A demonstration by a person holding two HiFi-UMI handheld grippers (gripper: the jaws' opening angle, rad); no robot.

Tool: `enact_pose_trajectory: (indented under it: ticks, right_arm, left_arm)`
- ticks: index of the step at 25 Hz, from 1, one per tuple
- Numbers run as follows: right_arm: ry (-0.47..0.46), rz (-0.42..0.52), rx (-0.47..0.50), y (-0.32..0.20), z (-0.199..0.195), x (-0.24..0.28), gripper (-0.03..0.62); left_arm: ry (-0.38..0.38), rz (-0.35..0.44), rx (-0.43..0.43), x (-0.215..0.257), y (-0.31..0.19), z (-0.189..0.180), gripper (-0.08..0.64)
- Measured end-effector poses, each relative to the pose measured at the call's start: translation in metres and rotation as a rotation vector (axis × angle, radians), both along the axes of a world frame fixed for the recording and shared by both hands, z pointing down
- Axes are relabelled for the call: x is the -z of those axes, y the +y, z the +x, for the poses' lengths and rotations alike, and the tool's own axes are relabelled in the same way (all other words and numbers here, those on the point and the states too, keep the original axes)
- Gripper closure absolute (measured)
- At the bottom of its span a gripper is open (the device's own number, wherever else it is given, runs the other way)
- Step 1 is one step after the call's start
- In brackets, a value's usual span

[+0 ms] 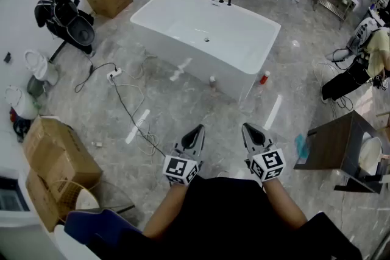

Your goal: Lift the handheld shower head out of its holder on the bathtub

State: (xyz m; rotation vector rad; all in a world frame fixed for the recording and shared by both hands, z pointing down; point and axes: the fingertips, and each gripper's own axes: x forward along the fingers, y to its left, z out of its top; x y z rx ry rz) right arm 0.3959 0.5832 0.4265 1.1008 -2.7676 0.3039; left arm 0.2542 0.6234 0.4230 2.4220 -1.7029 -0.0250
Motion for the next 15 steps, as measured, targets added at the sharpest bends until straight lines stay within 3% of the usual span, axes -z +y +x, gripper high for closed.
enact_pose_trajectory:
  ticks: [15]
  right_arm:
    - [-0.012,0.045,0.000,-0.019,0.007,0.004,0.592]
  left_arm:
    - [0.023,-0.003,0.021,0.001,-0.014,0.006,0.555]
